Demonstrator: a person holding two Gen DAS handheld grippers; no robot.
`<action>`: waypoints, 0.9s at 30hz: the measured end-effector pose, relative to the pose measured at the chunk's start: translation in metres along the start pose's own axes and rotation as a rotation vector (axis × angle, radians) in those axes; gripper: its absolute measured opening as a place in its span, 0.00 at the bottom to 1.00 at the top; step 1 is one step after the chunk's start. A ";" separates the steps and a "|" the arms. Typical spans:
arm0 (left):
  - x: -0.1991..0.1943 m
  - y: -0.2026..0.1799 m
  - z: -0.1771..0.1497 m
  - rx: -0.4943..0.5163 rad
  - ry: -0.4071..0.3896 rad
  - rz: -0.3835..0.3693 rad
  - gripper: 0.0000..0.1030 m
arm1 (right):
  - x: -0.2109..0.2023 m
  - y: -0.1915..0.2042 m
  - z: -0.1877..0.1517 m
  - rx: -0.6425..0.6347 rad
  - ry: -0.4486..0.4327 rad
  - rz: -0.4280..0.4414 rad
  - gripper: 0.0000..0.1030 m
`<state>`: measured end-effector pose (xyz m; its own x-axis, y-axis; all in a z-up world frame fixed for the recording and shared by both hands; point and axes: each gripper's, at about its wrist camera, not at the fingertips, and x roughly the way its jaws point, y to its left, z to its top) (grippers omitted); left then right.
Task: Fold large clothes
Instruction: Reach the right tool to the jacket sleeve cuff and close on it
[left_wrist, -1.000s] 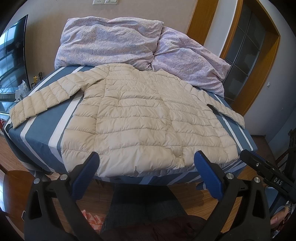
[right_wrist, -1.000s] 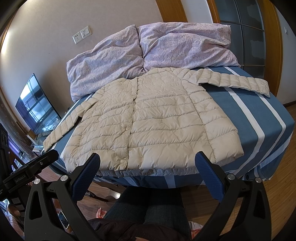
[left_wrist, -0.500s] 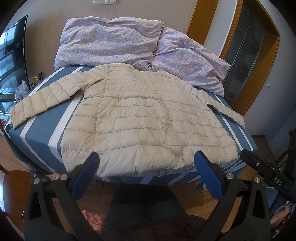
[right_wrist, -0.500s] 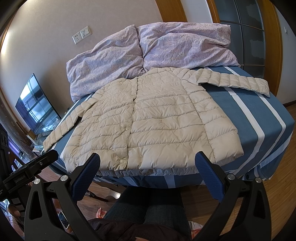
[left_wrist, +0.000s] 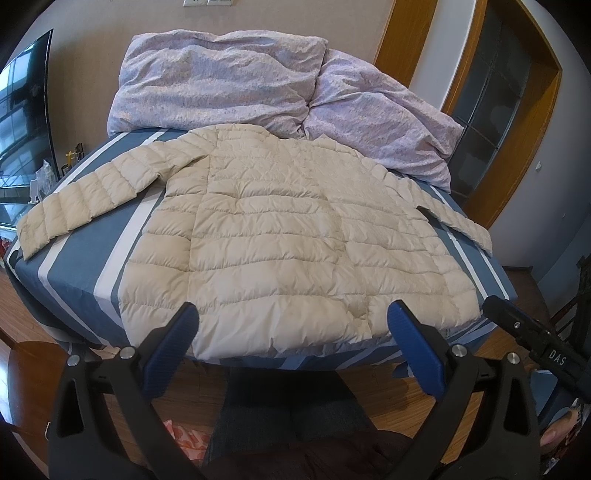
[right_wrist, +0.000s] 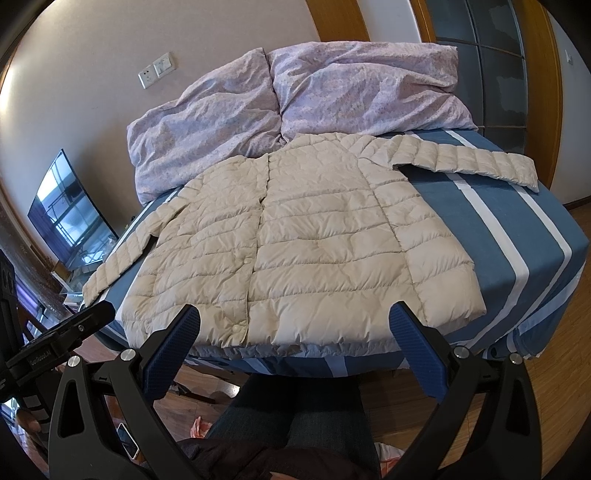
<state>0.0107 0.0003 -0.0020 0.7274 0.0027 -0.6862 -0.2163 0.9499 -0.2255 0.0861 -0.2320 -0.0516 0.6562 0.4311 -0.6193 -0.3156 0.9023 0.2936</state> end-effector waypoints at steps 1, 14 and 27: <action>0.004 0.000 0.002 -0.002 0.006 0.002 0.98 | 0.001 0.000 0.001 0.002 0.001 -0.001 0.99; 0.071 0.019 0.050 0.007 0.051 0.087 0.98 | 0.054 -0.044 0.045 0.086 0.040 -0.104 0.99; 0.167 0.062 0.122 0.032 0.037 0.280 0.98 | 0.130 -0.178 0.122 0.355 0.072 -0.245 0.99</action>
<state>0.1986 0.0981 -0.0461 0.6178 0.2561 -0.7434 -0.3845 0.9231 -0.0015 0.3112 -0.3360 -0.0949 0.6290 0.2145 -0.7472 0.1066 0.9283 0.3562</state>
